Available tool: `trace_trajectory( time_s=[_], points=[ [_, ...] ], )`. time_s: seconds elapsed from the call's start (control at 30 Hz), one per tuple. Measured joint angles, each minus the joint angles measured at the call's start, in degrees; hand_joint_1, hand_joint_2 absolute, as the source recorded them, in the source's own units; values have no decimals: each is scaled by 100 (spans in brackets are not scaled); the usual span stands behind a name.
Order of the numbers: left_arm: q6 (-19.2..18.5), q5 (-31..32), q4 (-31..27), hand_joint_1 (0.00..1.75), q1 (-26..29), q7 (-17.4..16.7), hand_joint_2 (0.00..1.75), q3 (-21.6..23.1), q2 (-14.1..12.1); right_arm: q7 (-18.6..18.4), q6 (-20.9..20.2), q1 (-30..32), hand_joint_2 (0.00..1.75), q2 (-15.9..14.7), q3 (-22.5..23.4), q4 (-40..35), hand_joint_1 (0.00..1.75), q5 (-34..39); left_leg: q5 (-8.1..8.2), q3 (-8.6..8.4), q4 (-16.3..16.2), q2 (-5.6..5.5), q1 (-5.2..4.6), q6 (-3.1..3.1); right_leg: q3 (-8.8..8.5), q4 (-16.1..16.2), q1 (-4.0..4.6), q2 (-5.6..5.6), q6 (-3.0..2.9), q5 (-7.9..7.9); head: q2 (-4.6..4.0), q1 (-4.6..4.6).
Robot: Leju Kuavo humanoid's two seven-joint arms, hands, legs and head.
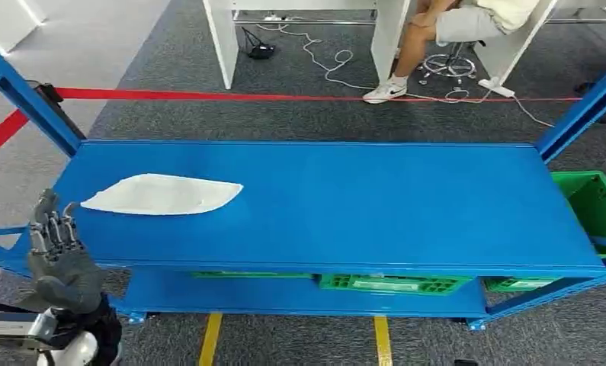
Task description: Take the parts from the cabinet and place them on the table.
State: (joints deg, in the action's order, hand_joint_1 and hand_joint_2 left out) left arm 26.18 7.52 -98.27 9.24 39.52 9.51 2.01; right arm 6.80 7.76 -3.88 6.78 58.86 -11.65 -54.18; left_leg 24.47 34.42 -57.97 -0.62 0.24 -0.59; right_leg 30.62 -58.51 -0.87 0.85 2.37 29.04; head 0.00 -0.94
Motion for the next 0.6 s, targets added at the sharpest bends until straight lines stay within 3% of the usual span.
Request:
trace_trajectory(
  time_s=[0.07,0.1,0.13,0.2,0.23,0.27,0.3,0.37,0.4,0.43,0.47,0.53,0.6],
  points=[
    [0,4,-2,0,2,0,0,-9,-4,-2,2,5,175,0,0,0,0,0,1,-55,39,-6,37,90,-54,17,-15,-13,76,39,0,-2],
    [0,4,-2,0,0,0,0,-7,0,0,2,3,175,2,0,0,0,-2,23,-86,40,-5,38,123,-11,-132,-10,-34,95,99,0,30],
    [0,4,-2,0,1,0,0,-7,0,0,0,-2,175,6,-2,0,0,-7,54,-116,39,2,33,170,200,-527,-8,-45,106,290,0,57],
    [2,0,0,0,2,0,0,-7,0,-2,2,8,175,4,-2,0,0,-7,114,-164,39,10,9,210,794,-1533,-3,-45,118,666,0,57],
    [4,-15,0,0,8,0,0,-7,0,-4,7,20,175,4,-2,0,0,-9,144,-196,39,7,1,216,1015,-1829,6,-44,112,695,0,55],
    [15,-20,0,0,16,0,0,-7,0,-11,13,31,175,4,-2,0,0,-11,166,-239,38,2,-4,220,1108,-1852,15,-44,97,577,0,59],
    [20,-28,0,0,17,0,0,-7,0,-11,13,37,175,2,-2,0,0,-15,206,-295,38,-10,-6,214,1074,-1630,24,-44,82,335,0,55],
    [46,-28,0,0,17,0,0,-4,2,-26,13,32,175,2,-2,0,0,-24,303,-440,38,-18,-8,189,723,-662,32,-44,31,-335,0,57],
    [59,-24,0,0,17,0,0,-4,4,-28,13,33,175,2,-2,0,0,-31,357,-478,38,-17,-9,162,570,-217,35,-45,5,-544,0,61],
    [70,-22,0,0,14,-2,0,-4,2,-28,15,20,175,2,-2,0,0,-33,408,-499,4,-28,-55,117,444,-137,57,-30,-13,-461,0,52],
    [76,-17,0,0,16,-2,0,-4,2,-39,15,18,175,2,-2,0,0,-35,404,-502,20,-27,-50,106,462,-149,52,-25,-33,-466,0,37],
    [94,-13,0,0,26,0,0,-4,2,-46,15,34,175,2,-2,0,0,-42,390,-506,18,-26,-52,163,470,-136,43,-18,-11,-482,0,37],
    [103,-4,0,0,31,0,0,-2,0,-46,13,29,175,2,-2,0,0,-57,388,-523,76,-25,-53,164,482,-136,45,-5,-31,-469,0,31]
  ],
)
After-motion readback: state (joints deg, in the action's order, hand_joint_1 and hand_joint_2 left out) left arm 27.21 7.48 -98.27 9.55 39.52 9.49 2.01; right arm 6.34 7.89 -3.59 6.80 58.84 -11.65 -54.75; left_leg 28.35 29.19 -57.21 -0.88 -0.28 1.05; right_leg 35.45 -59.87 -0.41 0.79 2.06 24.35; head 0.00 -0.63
